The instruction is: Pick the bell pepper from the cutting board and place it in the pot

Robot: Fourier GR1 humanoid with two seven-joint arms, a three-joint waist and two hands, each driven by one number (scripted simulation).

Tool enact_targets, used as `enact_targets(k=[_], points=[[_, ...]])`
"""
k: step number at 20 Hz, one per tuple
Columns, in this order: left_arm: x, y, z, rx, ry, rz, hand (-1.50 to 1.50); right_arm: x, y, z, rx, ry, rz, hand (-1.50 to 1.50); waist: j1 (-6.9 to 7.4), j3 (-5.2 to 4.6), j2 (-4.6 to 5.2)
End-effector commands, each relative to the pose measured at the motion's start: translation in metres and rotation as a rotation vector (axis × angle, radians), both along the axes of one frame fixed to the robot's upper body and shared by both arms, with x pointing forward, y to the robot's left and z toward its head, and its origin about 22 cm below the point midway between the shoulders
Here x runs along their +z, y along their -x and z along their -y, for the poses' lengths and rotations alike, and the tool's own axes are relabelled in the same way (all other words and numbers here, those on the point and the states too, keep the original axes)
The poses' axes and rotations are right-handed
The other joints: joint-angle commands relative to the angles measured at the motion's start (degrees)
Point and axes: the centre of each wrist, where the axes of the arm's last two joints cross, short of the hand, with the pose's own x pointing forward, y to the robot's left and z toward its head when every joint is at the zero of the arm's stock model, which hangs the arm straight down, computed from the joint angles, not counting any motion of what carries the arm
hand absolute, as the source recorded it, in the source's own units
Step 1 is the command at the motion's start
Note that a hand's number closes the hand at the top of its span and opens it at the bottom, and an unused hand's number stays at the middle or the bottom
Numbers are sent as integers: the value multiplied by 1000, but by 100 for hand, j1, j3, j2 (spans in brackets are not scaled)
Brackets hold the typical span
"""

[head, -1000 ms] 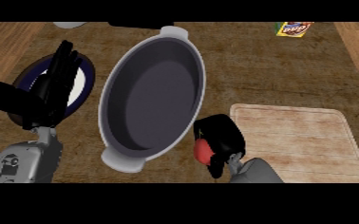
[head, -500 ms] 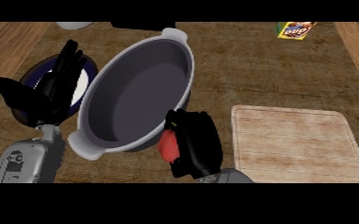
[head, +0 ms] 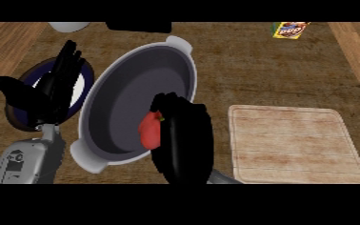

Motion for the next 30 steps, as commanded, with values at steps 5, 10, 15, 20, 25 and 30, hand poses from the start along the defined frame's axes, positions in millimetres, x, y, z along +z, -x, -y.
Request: enact_targets(k=[5, 10, 15, 20, 25, 30], points=[[0, 0, 3, 5, 2, 12, 0, 20, -1, -16, -211, -169, 33, 150, 13, 11, 78], [2, -4, 3, -11, -1, 18, 0, 21, -11, -18, -262, -187, 21, 150, -7, 13, 117], [1, -3, -6, 0, 9, 15, 0, 21, -31, -13, -301, -275, 18, 150, 0, 18, 170], [0, 1, -11, 37, -2, 21, 0, 2, -67, -15, -466, 37, 89, 150, -132, 6, 130], [-2, 0, -1, 43, 6, 29, 0, -23, -85, -10, -548, 127, 46, 150, -171, 20, 170], [4, 6, -15, 15, 16, 5, 0, -50, -96, -2, -545, 134, -12, 150, -114, 27, 177]])
